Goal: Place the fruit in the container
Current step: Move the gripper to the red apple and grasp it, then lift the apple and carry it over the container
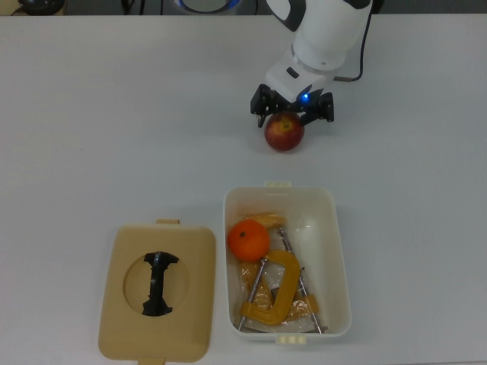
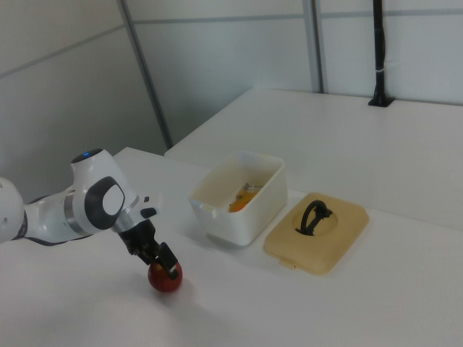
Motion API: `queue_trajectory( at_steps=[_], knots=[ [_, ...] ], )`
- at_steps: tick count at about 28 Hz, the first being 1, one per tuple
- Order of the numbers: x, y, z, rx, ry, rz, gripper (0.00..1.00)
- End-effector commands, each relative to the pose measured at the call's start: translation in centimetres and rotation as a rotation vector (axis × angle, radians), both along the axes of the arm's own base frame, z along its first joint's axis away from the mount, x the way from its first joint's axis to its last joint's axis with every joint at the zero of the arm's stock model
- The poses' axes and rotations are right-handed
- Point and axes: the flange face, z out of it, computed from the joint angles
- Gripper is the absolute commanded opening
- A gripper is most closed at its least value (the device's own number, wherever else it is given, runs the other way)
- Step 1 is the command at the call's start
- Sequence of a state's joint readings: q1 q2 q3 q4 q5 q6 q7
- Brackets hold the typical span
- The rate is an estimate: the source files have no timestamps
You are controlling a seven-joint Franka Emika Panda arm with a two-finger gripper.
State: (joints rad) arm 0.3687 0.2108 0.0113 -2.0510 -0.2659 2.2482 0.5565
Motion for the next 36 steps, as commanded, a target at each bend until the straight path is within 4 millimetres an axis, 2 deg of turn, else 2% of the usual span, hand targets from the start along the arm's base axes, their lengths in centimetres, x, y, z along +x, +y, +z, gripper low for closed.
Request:
queue_trajectory(
  at_steps=[1, 3, 6, 7, 8, 9, 10, 13, 16, 17, 21, 22, 26, 27, 31, 33, 36],
  knots=[
    [-0.5, 1.5, -2.3, -0.008, -0.008, 0.009, 1.0],
    [-0.6, 1.8, -3.3, -0.009, -0.002, 0.011, 1.0],
    [-0.4, 1.9, -3.7, -0.015, -0.006, 0.011, 1.0],
    [-0.4, 1.9, -4.1, -0.023, -0.006, 0.013, 0.86],
    [-0.3, 1.9, -4.2, -0.025, -0.007, 0.016, 0.63],
    [-0.2, 1.9, -4.3, -0.023, -0.011, 0.015, 0.27],
    [0.0, 2.0, -4.0, -0.018, -0.02, 0.01, 0.0],
    [0.9, 1.5, -2.9, -0.005, -0.05, -0.024, 0.0],
    [1.9, 0.8, -0.9, 0.009, -0.08, -0.046, 0.0],
    [3.0, 0.0, 1.5, 0.028, -0.118, -0.071, 0.0],
    [5.6, -1.5, 6.1, 0.073, -0.178, -0.138, 0.0],
    [7.0, -2.3, 8.3, 0.106, -0.206, -0.173, 0.0],
    [9.1, -3.9, 12.1, 0.148, -0.265, -0.207, 0.0],
    [9.9, -4.7, 13.8, 0.17, -0.294, -0.231, 0.0],
    [11.8, -5.2, 16.1, 0.225, -0.338, -0.275, 0.0],
    [13.7, -6.2, 15.6, 0.245, -0.353, -0.329, 0.0],
    [15.5, -6.5, 14.8, 0.244, -0.373, -0.366, 0.0]
  ],
)
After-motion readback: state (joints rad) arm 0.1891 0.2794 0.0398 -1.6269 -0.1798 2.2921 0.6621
